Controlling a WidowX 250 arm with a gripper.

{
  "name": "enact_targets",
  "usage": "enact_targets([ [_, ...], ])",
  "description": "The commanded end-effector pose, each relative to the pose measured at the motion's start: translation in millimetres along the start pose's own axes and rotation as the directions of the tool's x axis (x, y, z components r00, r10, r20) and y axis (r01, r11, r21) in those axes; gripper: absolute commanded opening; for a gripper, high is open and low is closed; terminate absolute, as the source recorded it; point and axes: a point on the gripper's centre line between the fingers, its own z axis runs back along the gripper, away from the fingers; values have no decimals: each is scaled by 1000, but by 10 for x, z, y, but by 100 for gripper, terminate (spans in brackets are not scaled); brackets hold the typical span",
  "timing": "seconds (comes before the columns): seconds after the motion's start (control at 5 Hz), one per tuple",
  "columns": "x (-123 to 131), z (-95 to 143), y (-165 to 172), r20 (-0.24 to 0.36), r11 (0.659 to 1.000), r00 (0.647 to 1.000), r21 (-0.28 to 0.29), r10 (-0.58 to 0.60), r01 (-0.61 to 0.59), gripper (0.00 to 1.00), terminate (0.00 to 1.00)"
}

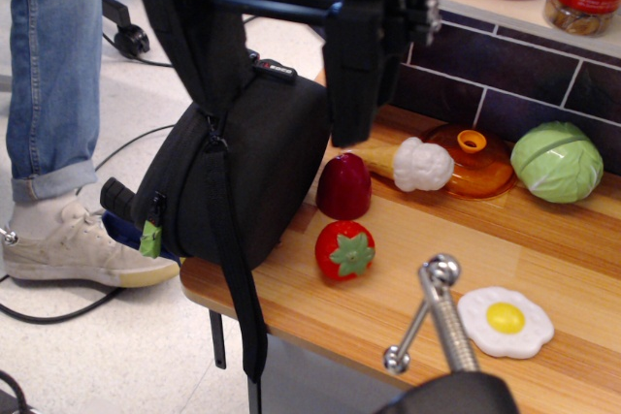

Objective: Unzip zipper bag

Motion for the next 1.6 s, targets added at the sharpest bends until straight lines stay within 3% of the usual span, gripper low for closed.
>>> enact_targets([
  [0.0, 0, 0, 0, 0, 1000, 1000, 0, 0, 0, 100, 0],
  [0.4, -51, -372, 572, 15, 998, 1000, 57, -14, 13, 100, 0],
  [0.8, -28, -926, 1064, 48, 987, 997, 152, -53, 45, 100, 0],
  [1.2, 31, -1347, 1290, 75, 965, 994, 254, -85, 63, 100, 0],
  [1.4, 72, -1438, 1365, 78, 958, 993, 279, -88, 64, 100, 0],
])
